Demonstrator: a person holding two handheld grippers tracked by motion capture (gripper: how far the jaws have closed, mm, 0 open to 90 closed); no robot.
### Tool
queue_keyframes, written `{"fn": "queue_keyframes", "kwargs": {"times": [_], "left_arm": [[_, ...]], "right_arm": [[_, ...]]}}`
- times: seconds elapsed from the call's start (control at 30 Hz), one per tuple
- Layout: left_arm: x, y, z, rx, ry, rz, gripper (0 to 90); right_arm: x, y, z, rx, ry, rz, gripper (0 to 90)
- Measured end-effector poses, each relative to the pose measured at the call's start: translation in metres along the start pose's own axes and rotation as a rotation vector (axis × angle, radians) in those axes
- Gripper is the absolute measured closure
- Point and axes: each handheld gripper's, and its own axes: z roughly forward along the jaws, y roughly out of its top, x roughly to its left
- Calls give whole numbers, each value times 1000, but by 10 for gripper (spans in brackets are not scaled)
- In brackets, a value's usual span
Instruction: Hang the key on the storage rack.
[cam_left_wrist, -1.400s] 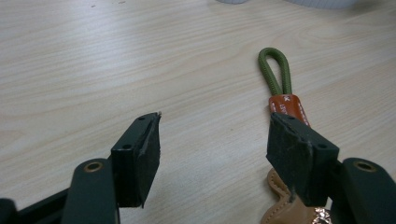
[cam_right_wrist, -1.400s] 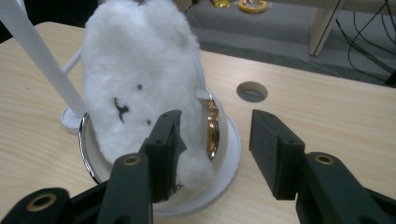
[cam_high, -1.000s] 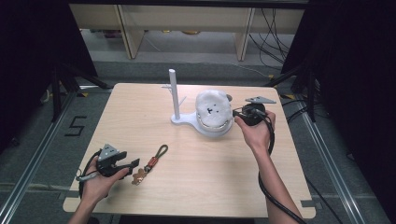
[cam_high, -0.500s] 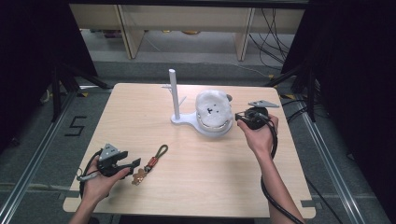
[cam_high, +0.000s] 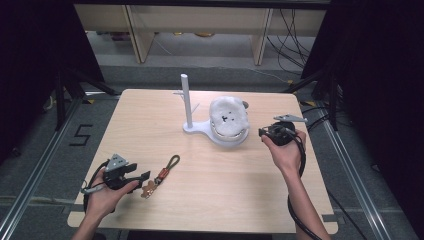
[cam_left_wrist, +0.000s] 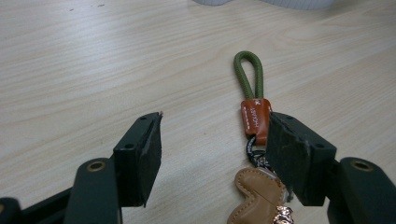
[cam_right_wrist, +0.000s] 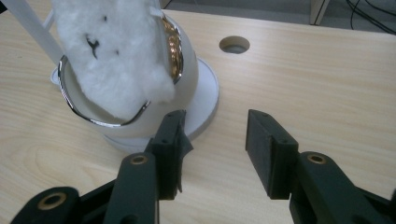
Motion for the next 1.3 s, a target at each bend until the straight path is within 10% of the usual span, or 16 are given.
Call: {"fn": "queue_keyframes", "kwargs": {"times": [0.7, 1.07, 1.3], "left_arm": [[-12, 47, 6, 259, -101, 67, 429], [-20, 64, 26, 458, -136, 182, 469], [-22, 65, 34, 502, -137, 165, 469]], "right_arm": [[-13, -42, -20, 81, -5, 10, 590], [-15, -64, -24, 90, 22, 35, 588], [-11, -65, -23, 104, 14, 38, 587]]}}
